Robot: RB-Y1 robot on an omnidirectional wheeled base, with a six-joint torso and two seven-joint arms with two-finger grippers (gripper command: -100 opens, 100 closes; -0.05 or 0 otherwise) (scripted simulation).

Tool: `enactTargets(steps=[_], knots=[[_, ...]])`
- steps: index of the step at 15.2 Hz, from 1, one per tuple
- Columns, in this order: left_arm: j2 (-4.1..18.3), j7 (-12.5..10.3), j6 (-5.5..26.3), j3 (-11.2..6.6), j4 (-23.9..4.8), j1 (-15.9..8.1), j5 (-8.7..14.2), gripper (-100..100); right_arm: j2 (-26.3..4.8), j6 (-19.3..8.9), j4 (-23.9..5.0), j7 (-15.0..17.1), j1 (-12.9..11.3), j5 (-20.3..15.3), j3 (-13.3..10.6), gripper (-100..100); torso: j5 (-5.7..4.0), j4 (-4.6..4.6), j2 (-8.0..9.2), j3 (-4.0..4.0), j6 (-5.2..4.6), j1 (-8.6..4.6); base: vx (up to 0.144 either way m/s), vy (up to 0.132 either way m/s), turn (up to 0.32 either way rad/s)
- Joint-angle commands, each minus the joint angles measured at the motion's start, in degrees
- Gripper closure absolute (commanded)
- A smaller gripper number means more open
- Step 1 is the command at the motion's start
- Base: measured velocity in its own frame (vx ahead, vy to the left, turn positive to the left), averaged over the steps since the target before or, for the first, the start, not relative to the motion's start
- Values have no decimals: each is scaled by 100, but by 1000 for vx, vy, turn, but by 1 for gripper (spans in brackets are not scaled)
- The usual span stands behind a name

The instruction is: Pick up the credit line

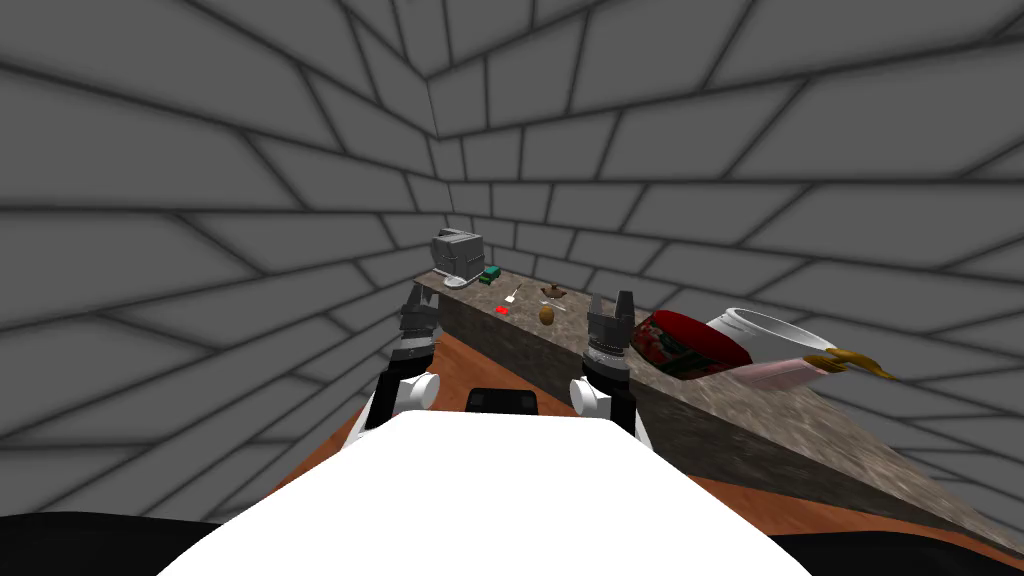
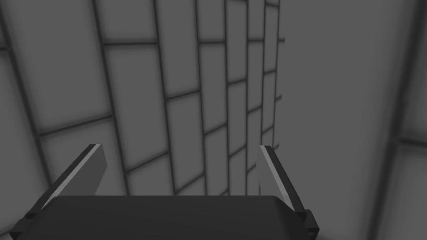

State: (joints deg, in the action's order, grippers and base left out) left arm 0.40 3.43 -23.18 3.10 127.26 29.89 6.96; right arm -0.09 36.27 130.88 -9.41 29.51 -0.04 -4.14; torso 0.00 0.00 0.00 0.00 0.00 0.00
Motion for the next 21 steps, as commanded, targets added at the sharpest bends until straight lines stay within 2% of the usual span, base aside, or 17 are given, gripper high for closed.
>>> enactTargets(steps=[1,4,5,6,7,8,9,10,11,12,14,15,16,17,19,20,21], knots=[[179,4,90,-22,-47,-34,-12,-100,0,0,0,0,0,0,0,0,0,0,0,0,0,0,-1,-6,-39],[575,19,450,-111,-236,-172,-60,-100,0,0,0,0,0,0,0,0,-1,0,0,0,-2,-4,-2,-22,-111],[582,19,450,-111,-236,-172,-60,-100,0,0,0,0,-1,0,-1,0,-1,0,0,0,-3,-7,-5,-24,-96],[718,26,625,-154,-327,-239,-83,-100,0,0,0,0,0,0,0,0,-2,0,1,0,-2,-7,-5,-27,-96],[718,26,625,-154,-327,-239,-83,-100,0,0,0,0,0,0,0,0,-2,0,1,0,-2,-8,-4,-25,-84],[853,34,800,-203,-431,-315,-110,-100,0,0,0,0,0,0,0,0,-2,0,1,0,-2,-9,-1,-28,-114],[853,34,824,-203,-431,-315,-110,-100,0,0,0,0,-1,0,-1,0,-2,0,0,0,-3,-9,0,-25,-101],[987,43,998,-259,-547,-401,-139,-100,0,0,0,0,0,0,0,0,-2,0,-1,0,-2,-9,-2,-28,-140],[987,43,1046,-259,-547,-401,-139,-100,0,0,0,0,-1,0,-1,0,-2,0,-1,1,-3,-10,-1,-26,-98],[1119,53,1212,-319,-674,-495,-172,-100,0,0,0,0,0,0,0,0,-2,0,-1,1,-2,-10,-1,-30,-112],[1119,53,1290,-319,-674,-495,-172,-100,0,0,0,0,0,0,0,0,-2,0,0,0,-2,-10,-1,-23,-81],[1250,64,1493,-385,-811,-597,-207,-100,0,0,0,0,0,0,0,0,-2,0,-1,0,-1,-8,0,-23,-114],[1250,64,1554,-385,-811,-597,-207,-100,0,0,0,0,-1,0,0,0,-2,0,-1,1,-3,-8,2,-27,-128],[1380,76,1705,-455,-957,-706,-244,-100,0,0,0,0,0,0,0,0,-2,0,-2,1,-2,-9,1,-35,-160],[1380,76,1836,-455,-957,-706,-244,-100,0,0,0,0,0,0,-1,0,-3,0,-1,1,-2,-13,-2,-31,-94],[1507,88,2032,-530,-1113,-821,-284,-100,0,0,0,0,0,0,0,0,-3,0,0,0,0,-11,2,-29,-116],[1507,88,2135,-530,-1113,-821,-284,-100,0,0,0,0,-1,0,-1,0,-2,0,-1,1,-3,-11,5,-28,-147]])
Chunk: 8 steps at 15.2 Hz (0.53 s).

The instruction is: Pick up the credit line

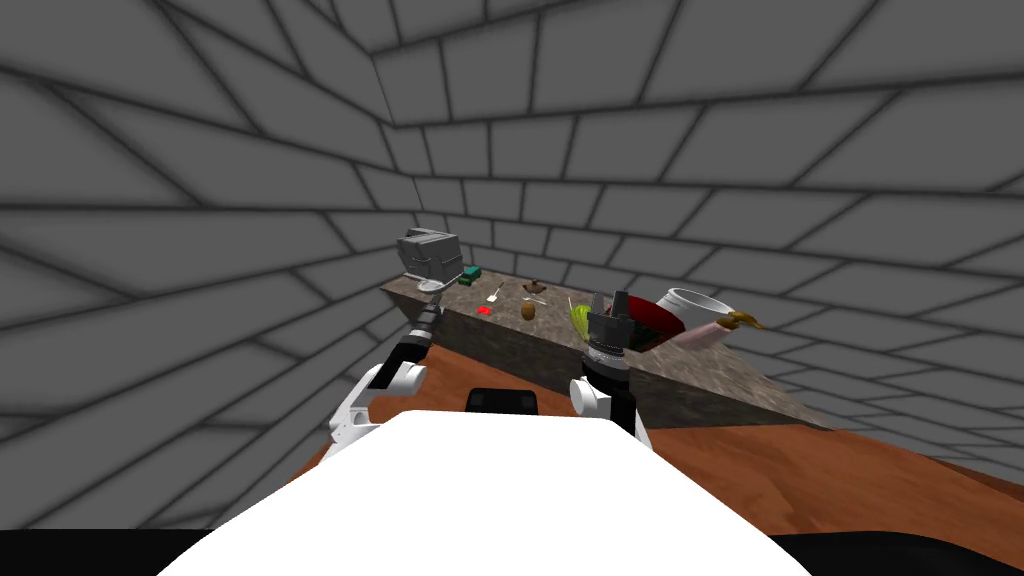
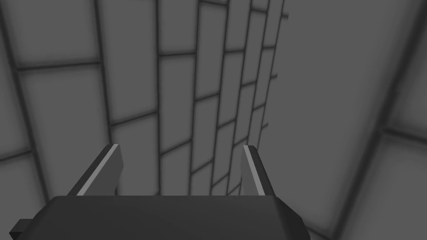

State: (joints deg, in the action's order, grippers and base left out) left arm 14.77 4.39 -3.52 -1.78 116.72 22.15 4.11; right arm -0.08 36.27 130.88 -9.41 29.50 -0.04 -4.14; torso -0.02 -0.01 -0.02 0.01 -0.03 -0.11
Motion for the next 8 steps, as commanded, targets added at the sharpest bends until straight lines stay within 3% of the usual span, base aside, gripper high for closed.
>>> enactTargets(steps=[1,2,4,5,7,8], knots=[[70,-8,170,-43,-59,-47,0,-100,0,0,0,0,0,0,0,0,0,0,0,0,0,0,3,-19,-57],[196,5,368,-121,-222,-169,-41,-100,0,0,0,0,0,0,0,0,0,0,0,0,2,2,0,-31,-146],[196,5,484,-121,-222,-169,-41,-100,0,0,0,0,0,0,0,0,0,0,1,0,0,0,2,-27,-96],[319,18,661,-204,-393,-296,-85,-100,0,0,0,0,0,0,0,0,0,0,1,-1,3,2,4,-29,-124],[319,18,812,-204,-393,-296,-85,-100,0,0,0,0,0,0,0,0,0,0,0,0,0,-1,2,-28,-98],[439,32,959,-289,-570,-428,-130,-100,0,0,0,0,0,0,0,0,0,0,1,-1,2,1,4,-33,-134]])
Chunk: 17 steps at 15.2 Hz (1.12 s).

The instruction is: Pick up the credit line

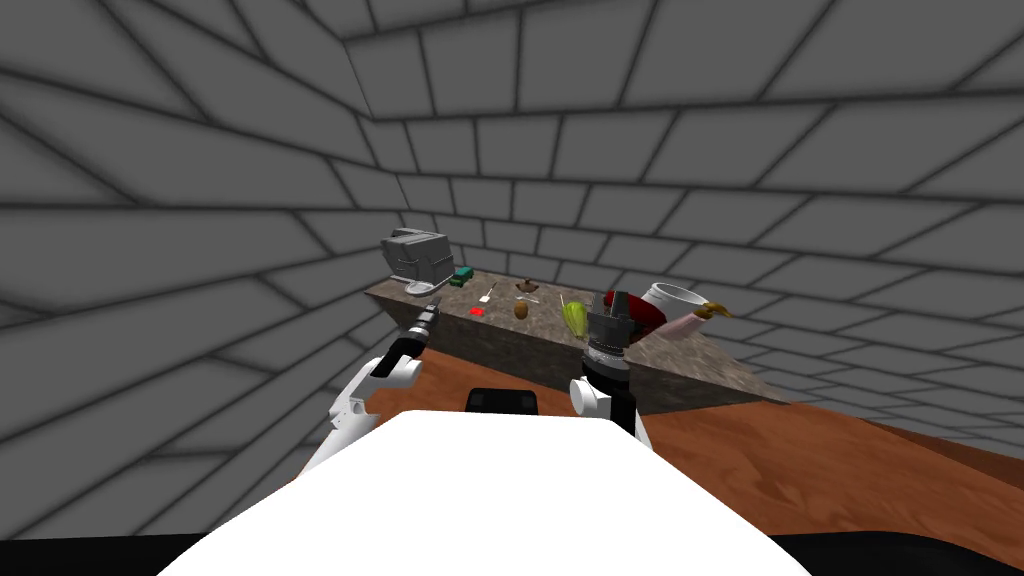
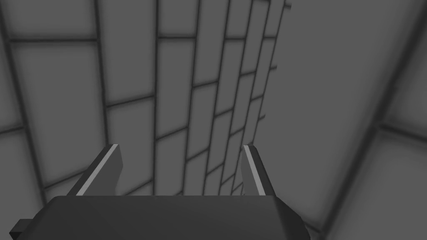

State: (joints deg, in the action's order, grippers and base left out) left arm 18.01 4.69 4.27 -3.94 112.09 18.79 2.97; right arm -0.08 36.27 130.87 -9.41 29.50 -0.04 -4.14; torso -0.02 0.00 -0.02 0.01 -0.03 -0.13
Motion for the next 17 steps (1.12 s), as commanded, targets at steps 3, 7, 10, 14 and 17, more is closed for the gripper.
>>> enactTargets(steps=[3,7,10,14,17], knots=[[233,15,531,-161,-289,-227,-63,-100,0,0,0,0,0,0,0,0,0,0,0,0,3,1,4,-31,-144],[347,30,1005,-252,-477,-367,-111,-100,0,0,0,0,0,0,0,0,0,0,0,0,1,1,6,-32,-122],[459,45,1347,-345,-668,-510,-159,-100,0,0,0,0,0,0,0,0,0,0,0,0,0,1,7,-30,-140],[566,59,1829,-440,-863,-654,-209,-100,0,0,0,0,0,0,0,0,-1,-1,-2,1,1,-4,8,-33,-119],[670,74,2185,-536,-1060,-801,-259,-100,0,0,0,0,0,0,0,0,-1,0,-2,1,1,-1,9,-30,-120]])
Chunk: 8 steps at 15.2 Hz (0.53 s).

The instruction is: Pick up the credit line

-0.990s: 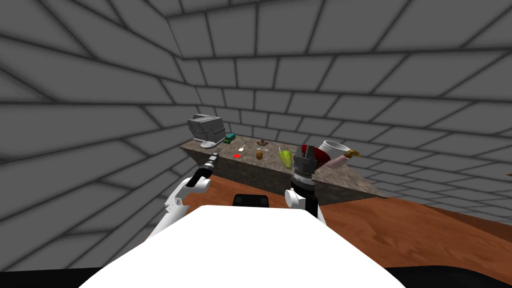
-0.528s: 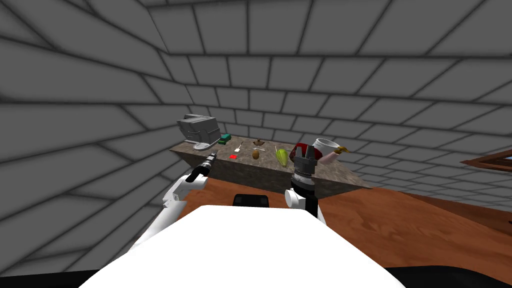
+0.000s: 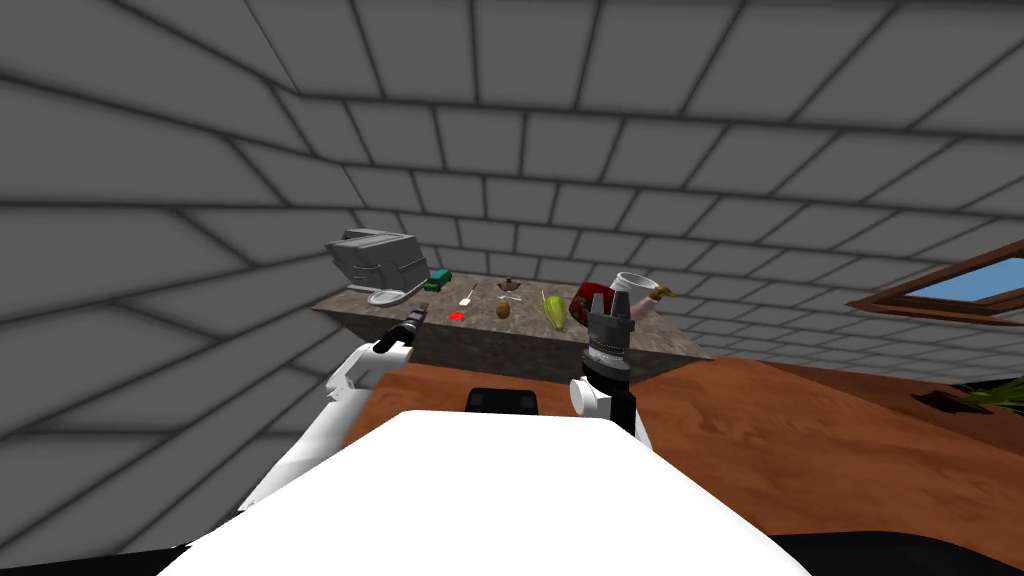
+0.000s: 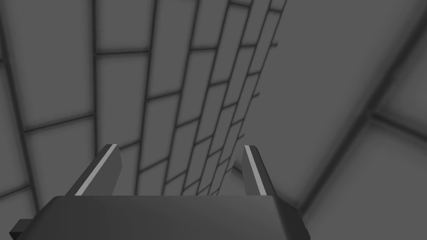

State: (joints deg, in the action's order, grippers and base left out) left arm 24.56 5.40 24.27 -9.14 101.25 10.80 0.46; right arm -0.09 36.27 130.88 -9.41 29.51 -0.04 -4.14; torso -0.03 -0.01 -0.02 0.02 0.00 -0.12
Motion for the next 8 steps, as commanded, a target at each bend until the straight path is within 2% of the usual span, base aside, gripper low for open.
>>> enactTargets(steps=[1,2,4,5,7,8], knots=[[15,4,208,-15,24,-3,-7,-100,0,0,0,0,0,0,0,0,0,0,0,0,0,0,4,-13,-14],[115,19,380,-112,-175,-150,-57,-100,0,0,0,0,0,0,0,0,0,0,2,-1,2,3,7,-28,-158],[115,19,591,-112,-175,-150,-57,-100,0,0,0,0,-1,0,0,0,-1,1,0,0,-3,-2,8,-29,-138],[212,34,769,-209,-375,-298,-108,-100,0,0,0,0,0,0,0,0,0,0,1,-1,1,0,9,-35,-168],[212,34,975,-209,-375,-298,-108,-100,0,0,0,0,0,0,0,0,-1,0,0,0,-2,-3,11,-32,-115],[304,49,1119,-306,-575,-446,-158,-100,0,0,0,0,0,0,0,0,0,0,0,0,1,-1,16,-35,-157]])
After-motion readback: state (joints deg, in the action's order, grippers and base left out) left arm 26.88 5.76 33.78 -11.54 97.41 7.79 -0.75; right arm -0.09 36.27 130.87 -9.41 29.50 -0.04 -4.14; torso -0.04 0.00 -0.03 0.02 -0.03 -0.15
